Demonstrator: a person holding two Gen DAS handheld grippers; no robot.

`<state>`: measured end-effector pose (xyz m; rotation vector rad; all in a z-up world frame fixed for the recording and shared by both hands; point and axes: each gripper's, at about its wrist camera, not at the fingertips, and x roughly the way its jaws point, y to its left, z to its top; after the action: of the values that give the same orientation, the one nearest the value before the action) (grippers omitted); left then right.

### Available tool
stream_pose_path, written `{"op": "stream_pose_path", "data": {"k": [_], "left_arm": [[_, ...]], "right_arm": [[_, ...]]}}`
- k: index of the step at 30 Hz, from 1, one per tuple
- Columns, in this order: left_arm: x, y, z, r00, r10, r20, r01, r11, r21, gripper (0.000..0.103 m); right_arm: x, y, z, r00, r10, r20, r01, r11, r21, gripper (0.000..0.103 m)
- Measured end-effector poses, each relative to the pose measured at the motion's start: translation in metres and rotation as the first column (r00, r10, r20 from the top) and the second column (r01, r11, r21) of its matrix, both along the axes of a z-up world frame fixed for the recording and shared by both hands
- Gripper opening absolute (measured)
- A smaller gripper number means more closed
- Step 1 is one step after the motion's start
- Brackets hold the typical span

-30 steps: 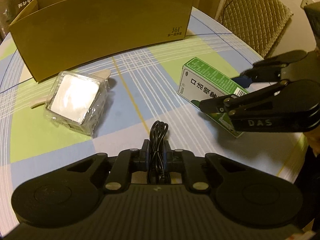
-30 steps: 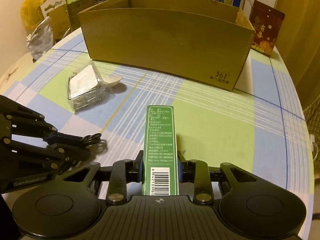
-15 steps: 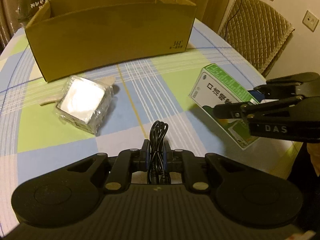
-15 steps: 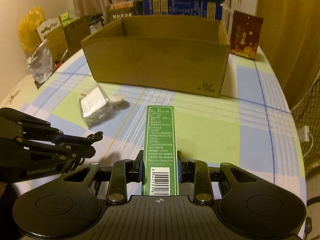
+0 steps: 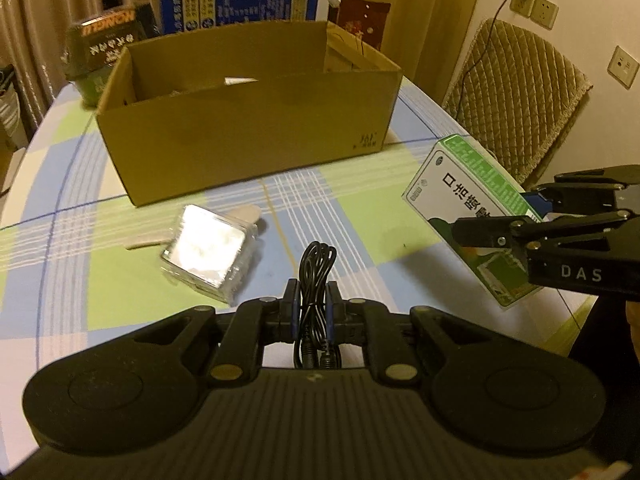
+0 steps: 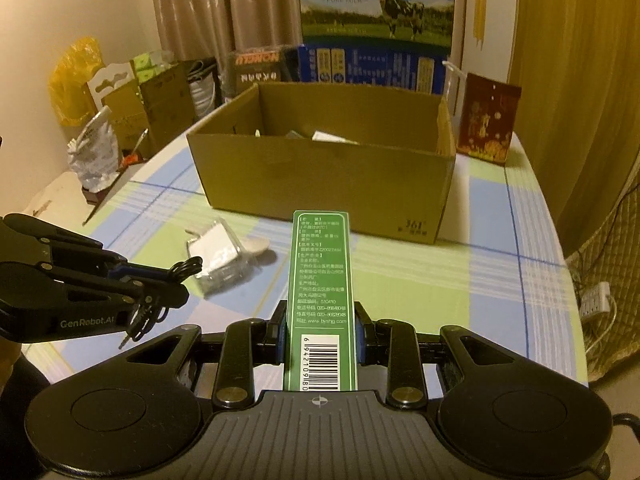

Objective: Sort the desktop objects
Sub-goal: 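Carry the green box and black cable over the cardboard box with both tools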

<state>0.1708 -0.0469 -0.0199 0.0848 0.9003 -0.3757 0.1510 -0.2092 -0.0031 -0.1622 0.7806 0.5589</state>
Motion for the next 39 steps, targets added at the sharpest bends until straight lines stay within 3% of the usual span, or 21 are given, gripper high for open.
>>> {"op": "stream_pose_path", "data": {"k": [12,24,39], "left_arm": [[-0.007,0.006,0.029,0.999,0.017,0.042,-0.017,1.000,0.004,0.009],[-0.002,0.015,0.040,0.998,0.033,0.060,-0.034,0.999,0.012,0.009],[0.029,0.017,0.045,0.997,0.020,0.071,-0.022,0.999,0.028,0.009]], "right_arm": [[-0.007,0.006,0.018,0.999,0.010,0.032,-0.010,1.000,0.004,0.027],[-0.001,0.009,0.025,0.999,0.019,0.047,-0.019,1.000,-0.003,0.027],[0.044,0.011,0.038,0.999,0.015,0.052,-0.015,1.000,0.001,0.027]]}}
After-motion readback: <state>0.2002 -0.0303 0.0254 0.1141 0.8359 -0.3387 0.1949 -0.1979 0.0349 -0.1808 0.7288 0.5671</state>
